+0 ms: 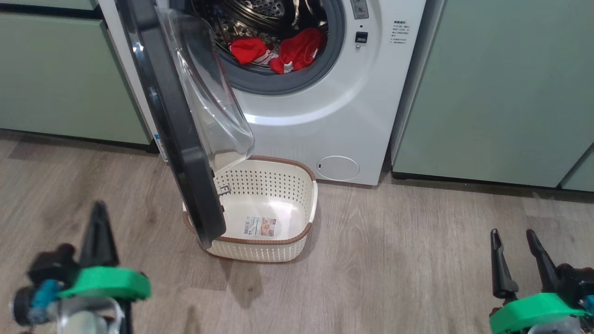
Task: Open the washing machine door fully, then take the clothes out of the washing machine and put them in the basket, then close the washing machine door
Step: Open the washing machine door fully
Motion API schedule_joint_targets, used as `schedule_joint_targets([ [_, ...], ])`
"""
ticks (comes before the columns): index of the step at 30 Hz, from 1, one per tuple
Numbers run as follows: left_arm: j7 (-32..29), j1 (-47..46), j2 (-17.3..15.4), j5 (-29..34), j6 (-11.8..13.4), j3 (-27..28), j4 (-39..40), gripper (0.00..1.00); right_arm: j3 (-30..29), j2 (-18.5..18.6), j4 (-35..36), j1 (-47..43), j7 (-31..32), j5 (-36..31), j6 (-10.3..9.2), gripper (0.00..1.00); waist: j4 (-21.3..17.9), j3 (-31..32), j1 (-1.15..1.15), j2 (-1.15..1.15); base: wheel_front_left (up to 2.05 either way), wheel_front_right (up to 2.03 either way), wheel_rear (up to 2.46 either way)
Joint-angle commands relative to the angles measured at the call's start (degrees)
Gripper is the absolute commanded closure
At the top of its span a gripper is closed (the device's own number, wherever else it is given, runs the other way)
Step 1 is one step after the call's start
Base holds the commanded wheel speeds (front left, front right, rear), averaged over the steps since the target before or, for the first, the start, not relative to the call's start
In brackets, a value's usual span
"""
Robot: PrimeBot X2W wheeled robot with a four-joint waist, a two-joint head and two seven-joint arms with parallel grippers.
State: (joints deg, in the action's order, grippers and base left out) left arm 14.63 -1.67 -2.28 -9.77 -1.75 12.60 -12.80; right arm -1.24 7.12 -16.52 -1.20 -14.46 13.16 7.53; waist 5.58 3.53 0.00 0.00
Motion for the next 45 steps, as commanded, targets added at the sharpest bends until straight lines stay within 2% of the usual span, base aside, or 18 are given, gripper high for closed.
schedule_joint_targets([
  [1,0.4,-4.3,-0.6,-0.4,0.3,2.6,3.0,1.0,1.3,0.4,1.6,1.6,-0.5,-0.2,-0.04,0.0,0.1,-0.1,0.0,0.0,0.0,0.0,0.0],
  [5,0.4,-7.5,-0.6,-1.2,1.1,3.4,8.6,1.0,1.2,0.4,1.7,1.6,-0.5,-0.2,-0.04,0.0,0.5,-0.1,0.0,0.0,0.0,0.0,0.0],
  [10,0.3,-12.3,-0.6,-2.8,2.1,-1.3,16.2,1.0,1.1,0.5,1.8,1.5,-0.5,-0.2,-0.04,0.0,0.8,-0.1,0.0,0.0,0.0,0.0,0.0],
  [15,-3.5,-18.1,-0.6,-3.1,3.6,-10.0,24.2,1.0,1.2,0.5,1.7,1.5,-0.5,0.0,-0.04,0.0,0.8,-0.1,0.0,0.0,0.0,0.0,0.0],
  [21,-7.5,-21.8,-0.6,-5.3,6.3,-25.1,27.7,1.0,1.7,0.6,1.6,1.7,-0.5,0.1,-0.04,0.0,0.1,-0.5,0.0,0.0,0.0,0.0,0.0],
  [25,-7.7,-21.5,-0.6,-6.4,8.0,-34.3,24.3,1.0,1.9,0.6,1.7,1.9,-0.5,0.2,-0.04,0.0,-0.7,-0.8,0.0,0.0,0.0,0.0,0.0],
  [30,-6.4,-19.2,-0.6,-7.6,9.6,-42.0,16.5,1.0,1.7,0.7,1.9,1.9,-0.5,0.2,-0.04,0.0,-1.3,-1.3,0.0,0.0,0.0,0.0,0.0],
  [31,-6.4,-19.2,-0.6,-7.6,9.6,-42.0,16.5,1.0,1.7,0.7,1.9,1.9,-0.5,0.2,-0.04,0.0,-1.3,-1.3,0.0,0.0,0.0,0.0,0.0],
  [37,-3.6,-16.8,-0.6,-9.0,10.2,-45.7,4.4,1.0,1.5,0.9,2.1,1.7,-0.5,0.2,-0.04,0.0,-1.5,-1.8,0.0,0.0,0.0,0.0,0.0],
  [45,0.0,-16.5,-0.7,-10.9,10.8,-43.5,-8.8,1.0,1.3,1.2,2.0,1.5,-0.5,0.3,-0.04,0.0,-1.2,-2.0,0.0,0.0,0.0,0.0,0.0],
])
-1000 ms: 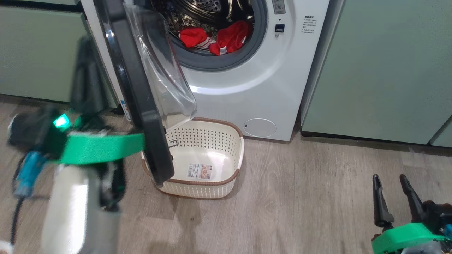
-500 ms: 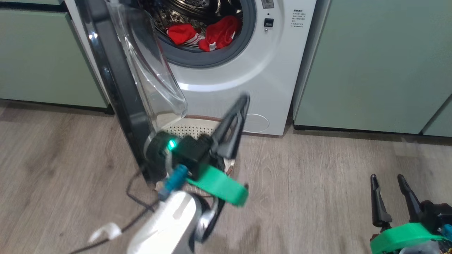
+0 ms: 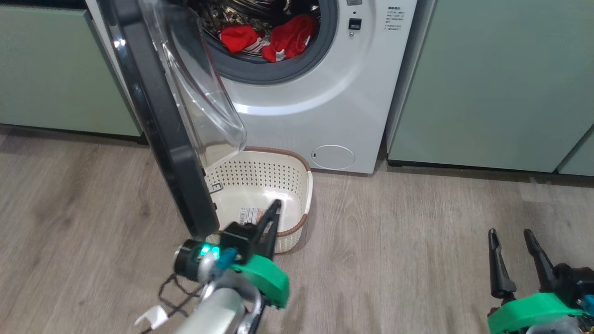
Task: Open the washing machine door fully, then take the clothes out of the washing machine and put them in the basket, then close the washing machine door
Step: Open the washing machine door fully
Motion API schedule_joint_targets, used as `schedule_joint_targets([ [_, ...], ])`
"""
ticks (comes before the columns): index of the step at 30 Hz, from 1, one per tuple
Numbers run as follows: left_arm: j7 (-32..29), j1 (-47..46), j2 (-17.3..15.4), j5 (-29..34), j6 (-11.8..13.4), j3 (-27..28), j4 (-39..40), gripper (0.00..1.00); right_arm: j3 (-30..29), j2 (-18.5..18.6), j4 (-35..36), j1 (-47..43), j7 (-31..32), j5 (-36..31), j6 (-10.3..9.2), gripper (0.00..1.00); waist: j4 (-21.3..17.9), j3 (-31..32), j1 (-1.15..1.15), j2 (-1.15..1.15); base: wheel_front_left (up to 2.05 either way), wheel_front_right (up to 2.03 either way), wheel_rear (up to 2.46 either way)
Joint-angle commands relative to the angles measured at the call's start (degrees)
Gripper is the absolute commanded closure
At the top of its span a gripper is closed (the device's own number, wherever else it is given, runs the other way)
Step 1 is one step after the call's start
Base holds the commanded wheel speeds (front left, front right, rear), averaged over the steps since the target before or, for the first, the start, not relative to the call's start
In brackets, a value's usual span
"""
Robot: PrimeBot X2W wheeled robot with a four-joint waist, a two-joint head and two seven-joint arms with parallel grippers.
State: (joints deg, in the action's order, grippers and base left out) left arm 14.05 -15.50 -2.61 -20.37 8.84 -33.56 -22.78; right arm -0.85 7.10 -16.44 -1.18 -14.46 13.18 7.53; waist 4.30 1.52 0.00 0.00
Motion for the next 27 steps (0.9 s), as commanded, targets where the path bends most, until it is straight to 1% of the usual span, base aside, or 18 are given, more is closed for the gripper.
schedule_joint_targets([
  [1,0.8,-2.9,-0.3,-0.5,0.3,3.4,0.2,1.0,1.0,1.2,1.9,1.5,-0.5,0.2,-0.04,0.0,0.2,-0.1,0.0,0.0,0.0,0.0,0.0],
  [4,0.9,-3.9,-0.3,-0.7,0.5,6.8,-1.0,1.0,1.0,1.4,1.9,1.5,-0.5,0.3,-0.04,0.0,0.8,-0.4,0.0,0.0,0.0,0.0,0.0],
  [8,0.9,-4.6,-0.9,0.7,0.4,11.3,-0.8,1.0,1.2,1.4,1.9,1.7,-0.5,0.2,-0.04,0.0,1.3,-0.8,0.0,0.0,0.0,0.0,0.0],
  [14,0.9,-4.0,-0.8,2.5,-0.6,16.5,-2.4,1.0,1.4,1.3,1.7,1.7,-0.5,0.2,-0.04,0.0,2.5,-0.8,0.0,0.0,0.0,0.0,0.0],
  [22,0.9,-2.8,-0.6,3.5,-1.4,20.3,-4.2,1.0,1.3,0.9,1.6,1.6,-0.5,0.4,-0.04,0.0,5.3,-0.9,0.0,0.0,0.0,0.0,0.0],
  [27,0.9,-2.9,-0.6,3.4,-2.0,24.1,-5.5,1.0,1.6,0.4,1.5,1.7,-0.5,0.4,-0.04,0.0,7.3,-1.1,0.0,0.0,0.0,0.0,0.0],
])
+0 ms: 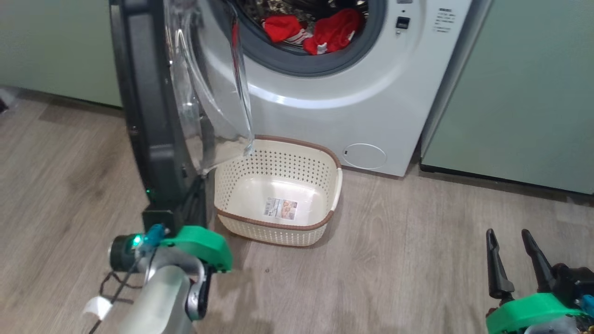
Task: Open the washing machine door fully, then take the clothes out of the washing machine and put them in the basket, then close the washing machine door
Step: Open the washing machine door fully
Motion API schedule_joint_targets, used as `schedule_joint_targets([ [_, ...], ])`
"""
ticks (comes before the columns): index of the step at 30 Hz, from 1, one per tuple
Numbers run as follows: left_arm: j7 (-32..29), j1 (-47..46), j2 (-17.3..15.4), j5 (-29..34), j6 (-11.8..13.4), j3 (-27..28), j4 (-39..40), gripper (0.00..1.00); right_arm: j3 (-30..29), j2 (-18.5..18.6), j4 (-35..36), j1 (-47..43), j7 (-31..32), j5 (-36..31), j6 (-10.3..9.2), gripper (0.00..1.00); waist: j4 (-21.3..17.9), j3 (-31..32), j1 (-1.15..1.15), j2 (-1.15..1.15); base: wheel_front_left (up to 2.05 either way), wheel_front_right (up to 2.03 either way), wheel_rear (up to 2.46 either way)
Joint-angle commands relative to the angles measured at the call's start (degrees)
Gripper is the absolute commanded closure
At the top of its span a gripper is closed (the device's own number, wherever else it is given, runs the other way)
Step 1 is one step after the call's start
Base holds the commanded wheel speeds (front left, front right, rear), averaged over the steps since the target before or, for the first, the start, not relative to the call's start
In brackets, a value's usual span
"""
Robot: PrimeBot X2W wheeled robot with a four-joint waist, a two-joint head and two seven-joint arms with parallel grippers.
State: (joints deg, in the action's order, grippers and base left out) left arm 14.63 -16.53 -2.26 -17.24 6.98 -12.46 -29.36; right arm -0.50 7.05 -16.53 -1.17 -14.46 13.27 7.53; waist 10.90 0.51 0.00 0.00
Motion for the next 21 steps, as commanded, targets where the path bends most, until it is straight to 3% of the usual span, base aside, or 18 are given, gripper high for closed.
schedule_joint_targets([
  [1,0.4,-1.9,-1.2,0.4,-0.1,3.9,0.8,1.0,1.3,0.4,1.6,1.7,-0.5,0.3,-0.04,0.0,1.0,-0.2,0.0,0.0,0.0,0.0,0.0],
  [10,0.4,-3.5,-4.5,0.6,0.2,11.6,-2.7,1.0,2.1,0.5,1.4,2.4,-0.5,0.3,-0.04,0.0,3.1,-0.9,0.0,0.0,0.0,0.0,0.0],
  [21,0.4,-8.9,-8.4,0.4,-1.3,21.2,-7.2,1.0,3.3,1.4,1.6,4.1,-0.5,0.4,-0.04,0.0,3.8,-3.7,0.0,0.0,0.0,0.0,0.0],
])
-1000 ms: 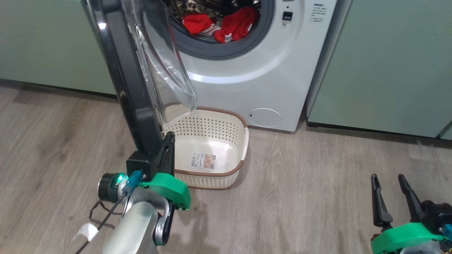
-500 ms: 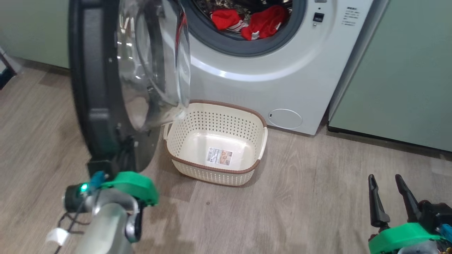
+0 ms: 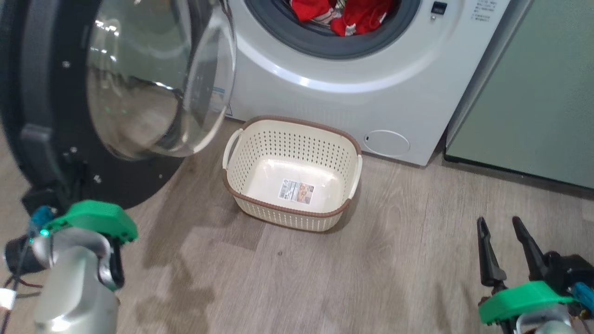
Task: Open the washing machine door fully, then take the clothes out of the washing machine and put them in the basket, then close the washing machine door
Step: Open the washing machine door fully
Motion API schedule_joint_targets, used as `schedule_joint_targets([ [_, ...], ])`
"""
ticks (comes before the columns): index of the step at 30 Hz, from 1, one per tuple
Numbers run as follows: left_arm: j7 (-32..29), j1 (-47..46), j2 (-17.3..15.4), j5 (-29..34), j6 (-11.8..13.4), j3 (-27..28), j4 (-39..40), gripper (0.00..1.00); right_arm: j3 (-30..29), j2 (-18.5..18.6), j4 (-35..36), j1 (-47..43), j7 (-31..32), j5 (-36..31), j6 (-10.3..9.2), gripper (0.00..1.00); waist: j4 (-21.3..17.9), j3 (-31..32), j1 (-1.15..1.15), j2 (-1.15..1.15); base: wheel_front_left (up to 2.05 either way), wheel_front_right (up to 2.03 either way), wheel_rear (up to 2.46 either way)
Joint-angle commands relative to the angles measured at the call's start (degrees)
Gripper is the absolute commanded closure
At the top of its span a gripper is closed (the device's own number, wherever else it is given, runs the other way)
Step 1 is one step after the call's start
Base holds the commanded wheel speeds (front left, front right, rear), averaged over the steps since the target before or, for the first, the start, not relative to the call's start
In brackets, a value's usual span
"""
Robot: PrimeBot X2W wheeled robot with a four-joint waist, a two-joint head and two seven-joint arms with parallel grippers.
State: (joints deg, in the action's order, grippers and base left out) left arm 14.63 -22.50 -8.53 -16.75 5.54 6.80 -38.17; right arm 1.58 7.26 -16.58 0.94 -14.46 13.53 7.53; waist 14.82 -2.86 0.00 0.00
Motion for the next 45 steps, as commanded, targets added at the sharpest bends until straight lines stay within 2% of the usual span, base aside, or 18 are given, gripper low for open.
schedule_joint_targets([
  [1,0.4,-3.5,-2.4,-0.2,0.0,2.8,1.1,1.0,1.5,1.4,1.6,2.3,-0.5,0.1,-0.04,0.0,-0.3,-0.6,0.0,0.0,0.0,0.0,0.0],
  [7,0.4,-6.2,-4.6,0.1,0.0,8.2,-2.3,1.0,2.2,2.0,1.5,3.7,-0.5,0.2,-0.04,0.0,-1.3,-2.3,0.0,0.0,0.0,0.0,0.0],
  [13,0.4,-7.6,-6.4,0.7,1.1,14.1,-4.1,1.0,3.0,1.9,1.3,4.2,-0.5,0.1,-0.04,0.0,-2.4,-2.8,0.0,0.0,0.0,0.0,0.0],
  [15,0.4,-7.6,-6.7,0.9,0.6,15.6,-4.1,1.0,3.2,1.9,1.1,4.3,-0.5,0.3,-0.04,0.0,-2.7,-2.6,0.0,0.0,0.0,0.0,0.0],
  [22,0.4,-6.5,-5.4,3.7,-2.9,17.1,-2.6,1.0,3.3,1.3,0.8,3.7,-0.5,0.5,-0.04,0.0,-3.7,-1.0,0.0,0.0,0.0,0.0,0.0],
  [27,0.4,-4.3,-3.4,5.9,-5.5,16.1,-0.9,1.0,3.5,0.7,0.5,2.6,-0.5,0.6,-0.04,0.0,-4.5,1.3,0.0,0.0,0.0,0.0,0.0],
  [33,0.4,0.8,-0.9,8.3,-9.7,14.0,3.4,1.0,2.7,0.0,0.8,1.5,-0.5,0.6,-0.04,0.0,-7.0,3.9,0.0,0.0,0.0,0.0,0.0],
  [36,0.4,2.9,0.2,9.2,-10.9,12.6,5.2,1.0,2.4,-0.1,1.0,1.4,-0.5,0.7,-0.04,0.0,-8.5,4.7,0.0,0.0,0.0,0.0,0.0],
  [37,0.4,3.6,0.6,9.5,-11.2,12.1,6.0,0.81,2.3,-0.2,1.0,1.4,-0.5,0.6,-0.04,0.0,-9.0,5.0,0.0,0.0,0.0,0.0,0.0],
  [38,0.4,4.3,1.1,9.8,-11.5,11.5,7.0,0.56,2.3,-0.3,1.1,1.4,-0.5,0.6,-0.04,0.0,-9.6,5.2,0.0,0.0,0.0,0.0,0.0],
  [39,0.4,5.0,1.6,9.9,-11.7,11.0,8.1,0.16,2.2,-0.4,1.2,1.4,-0.5,0.6,-0.04,0.0,-10.2,5.3,0.0,0.0,0.0,0.0,0.0],
  [40,0.4,5.8,2.2,10.0,-11.9,10.6,9.1,0.0,2.2,-0.5,1.3,1.4,-0.5,0.6,-0.04,0.0,-10.8,5.4,0.0,0.0,0.0,0.0,0.0],
  [45,0.4,9.2,4.0,10.0,-12.6,8.0,12.5,0.0,2.0,-0.8,1.6,1.1,-0.5,0.5,-0.04,0.0,-13.7,5.9,0.0,0.0,0.0,0.0,0.0],
])
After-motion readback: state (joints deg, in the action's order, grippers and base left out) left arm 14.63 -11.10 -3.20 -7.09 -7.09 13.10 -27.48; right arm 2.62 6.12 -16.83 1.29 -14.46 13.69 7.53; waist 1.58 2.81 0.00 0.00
